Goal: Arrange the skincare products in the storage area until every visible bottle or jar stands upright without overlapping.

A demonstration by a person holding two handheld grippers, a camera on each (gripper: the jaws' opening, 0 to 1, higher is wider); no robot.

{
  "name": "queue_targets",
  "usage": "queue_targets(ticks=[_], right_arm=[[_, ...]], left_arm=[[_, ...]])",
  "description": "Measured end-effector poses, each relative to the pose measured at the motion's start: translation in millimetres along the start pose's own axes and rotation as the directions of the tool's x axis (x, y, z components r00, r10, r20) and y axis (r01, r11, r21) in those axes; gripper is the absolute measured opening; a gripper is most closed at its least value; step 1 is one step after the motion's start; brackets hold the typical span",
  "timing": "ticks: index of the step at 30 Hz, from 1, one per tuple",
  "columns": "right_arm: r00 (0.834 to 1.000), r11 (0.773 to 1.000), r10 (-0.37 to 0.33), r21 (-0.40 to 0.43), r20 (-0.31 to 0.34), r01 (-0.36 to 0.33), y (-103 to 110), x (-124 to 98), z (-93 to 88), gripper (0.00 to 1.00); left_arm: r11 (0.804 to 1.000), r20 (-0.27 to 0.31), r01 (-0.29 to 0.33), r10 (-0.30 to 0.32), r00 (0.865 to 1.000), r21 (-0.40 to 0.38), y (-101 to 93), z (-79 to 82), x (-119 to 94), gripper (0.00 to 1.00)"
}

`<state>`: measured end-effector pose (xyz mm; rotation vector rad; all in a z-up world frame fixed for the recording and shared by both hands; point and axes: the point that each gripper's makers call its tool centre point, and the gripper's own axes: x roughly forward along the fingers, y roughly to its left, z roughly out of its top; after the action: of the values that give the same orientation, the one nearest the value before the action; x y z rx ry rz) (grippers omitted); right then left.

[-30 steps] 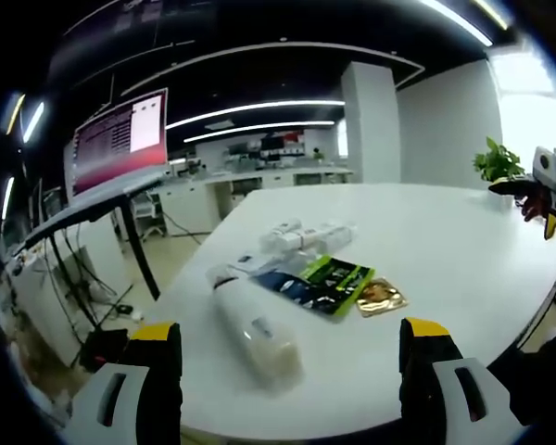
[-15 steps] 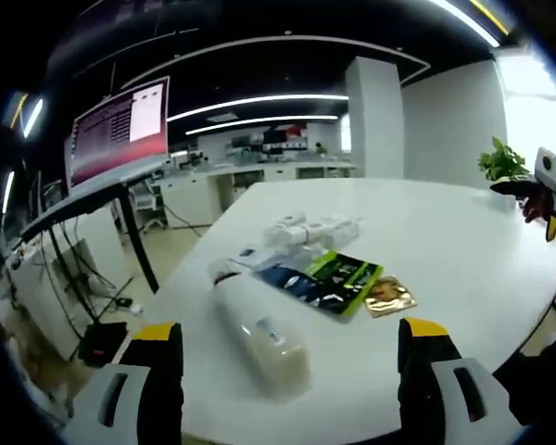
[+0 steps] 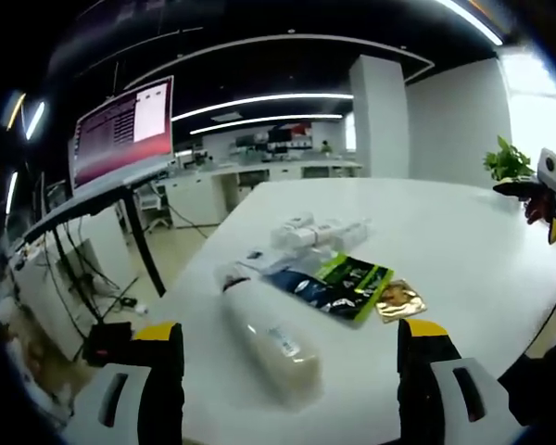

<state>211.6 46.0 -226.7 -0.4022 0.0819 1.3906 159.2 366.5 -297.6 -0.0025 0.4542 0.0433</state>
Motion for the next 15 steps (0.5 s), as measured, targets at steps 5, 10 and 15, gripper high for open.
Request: queue_targets(ticks=[5, 10, 15], right_arm=[[1.0, 1.0, 0.002, -0.003, -0.001, -0.002, 2, 1, 0.3, 0.92], [1.0, 1.0, -0.002, -0.006, 0.0, 0.002, 1, 1, 2.2, 0.92], [1.0, 1.0, 0.002, -0.008, 0.002, -0.002, 1, 5, 3.4, 0.92]], left_arm=[[1.0, -0.005, -0.002, 0.002, 1.0, -0.002, 3.7, -0.2, 5, 0.97], [1.0, -0.013, 0.002, -0.003, 1.0, -0.009, 5.9, -0.7, 11, 0.97], [1.0, -0.022, 0.003, -0.003, 1.0, -0.012, 8.5, -1.7, 15, 0.96]])
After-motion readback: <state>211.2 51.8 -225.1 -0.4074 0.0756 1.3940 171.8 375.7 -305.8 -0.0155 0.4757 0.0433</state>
